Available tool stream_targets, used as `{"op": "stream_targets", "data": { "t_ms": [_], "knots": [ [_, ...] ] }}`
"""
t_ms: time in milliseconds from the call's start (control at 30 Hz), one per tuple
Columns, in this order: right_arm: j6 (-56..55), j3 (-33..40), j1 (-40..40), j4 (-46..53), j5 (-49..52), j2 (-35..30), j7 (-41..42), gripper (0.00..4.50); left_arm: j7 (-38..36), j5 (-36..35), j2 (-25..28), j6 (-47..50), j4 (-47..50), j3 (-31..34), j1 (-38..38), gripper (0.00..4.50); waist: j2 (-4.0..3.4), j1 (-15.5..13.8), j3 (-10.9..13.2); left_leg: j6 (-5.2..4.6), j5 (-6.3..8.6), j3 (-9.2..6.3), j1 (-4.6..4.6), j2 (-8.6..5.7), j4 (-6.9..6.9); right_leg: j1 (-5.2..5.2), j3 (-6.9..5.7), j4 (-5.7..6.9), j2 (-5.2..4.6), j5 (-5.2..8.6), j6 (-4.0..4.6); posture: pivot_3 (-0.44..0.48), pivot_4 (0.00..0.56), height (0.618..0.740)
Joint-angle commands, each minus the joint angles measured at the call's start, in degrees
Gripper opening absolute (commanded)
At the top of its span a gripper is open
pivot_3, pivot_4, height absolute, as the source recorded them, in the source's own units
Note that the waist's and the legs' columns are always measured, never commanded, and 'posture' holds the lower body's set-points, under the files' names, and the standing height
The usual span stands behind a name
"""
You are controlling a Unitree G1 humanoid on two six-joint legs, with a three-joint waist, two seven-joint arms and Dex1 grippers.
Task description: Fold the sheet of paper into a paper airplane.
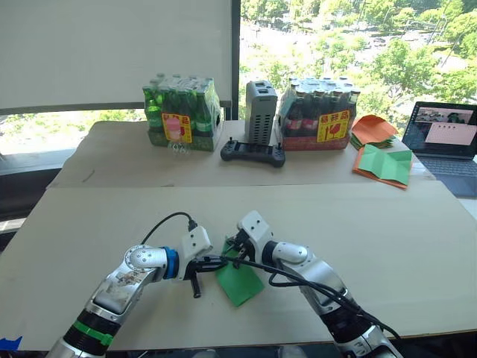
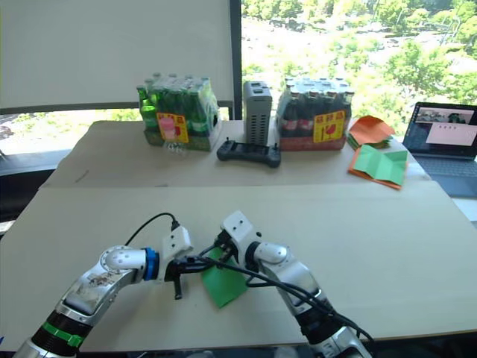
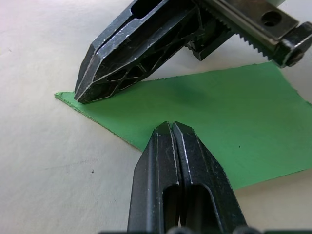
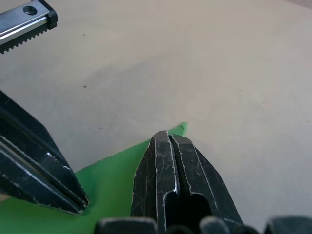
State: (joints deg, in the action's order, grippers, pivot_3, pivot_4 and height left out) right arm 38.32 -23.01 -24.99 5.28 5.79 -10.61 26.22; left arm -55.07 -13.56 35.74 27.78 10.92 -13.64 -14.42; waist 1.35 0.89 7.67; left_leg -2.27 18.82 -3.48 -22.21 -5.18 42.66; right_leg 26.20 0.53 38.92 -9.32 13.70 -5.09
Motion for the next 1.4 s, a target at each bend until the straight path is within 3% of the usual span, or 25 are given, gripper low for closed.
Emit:
{"op": "stream_targets", "data": {
  "t_ms": [33,567,1400],
  "knots": [
    [-0.2,0.1,0.0,-1.9,-1.0,0.3,-0.2,0.0,-0.2,1.2,1.1,1.1,-0.3,-1.3,1.5,0.06,0.0,0.0,0.0,0.0,0.0,0.0,0.0,0.0,0.0,0.0,0.0,0.0,0.0,0.0,0.0,0.0,0.15,0.678],
    [1.9,-2.2,6.7,4.3,-1.3,-2.8,2.9,0.0,-0.1,1.3,1.1,1.1,-1.0,-1.2,1.1,0.06,-0.02,0.0,0.0,-0.01,0.02,0.0,0.18,0.0,-0.04,-0.02,-0.01,-0.04,0.0,0.0,0.0,0.0,0.15,0.678],
    [8.4,1.3,13.6,14.3,0.0,-6.9,1.6,0.0,-0.8,1.4,1.3,0.9,-1.4,-1.4,0.8,0.06,-0.01,-0.3,0.0,-0.04,0.04,0.0,0.19,0.0,-0.05,-0.07,-0.02,-0.13,-0.01,0.01,0.0,0.0,0.15,0.678]
  ]
}}
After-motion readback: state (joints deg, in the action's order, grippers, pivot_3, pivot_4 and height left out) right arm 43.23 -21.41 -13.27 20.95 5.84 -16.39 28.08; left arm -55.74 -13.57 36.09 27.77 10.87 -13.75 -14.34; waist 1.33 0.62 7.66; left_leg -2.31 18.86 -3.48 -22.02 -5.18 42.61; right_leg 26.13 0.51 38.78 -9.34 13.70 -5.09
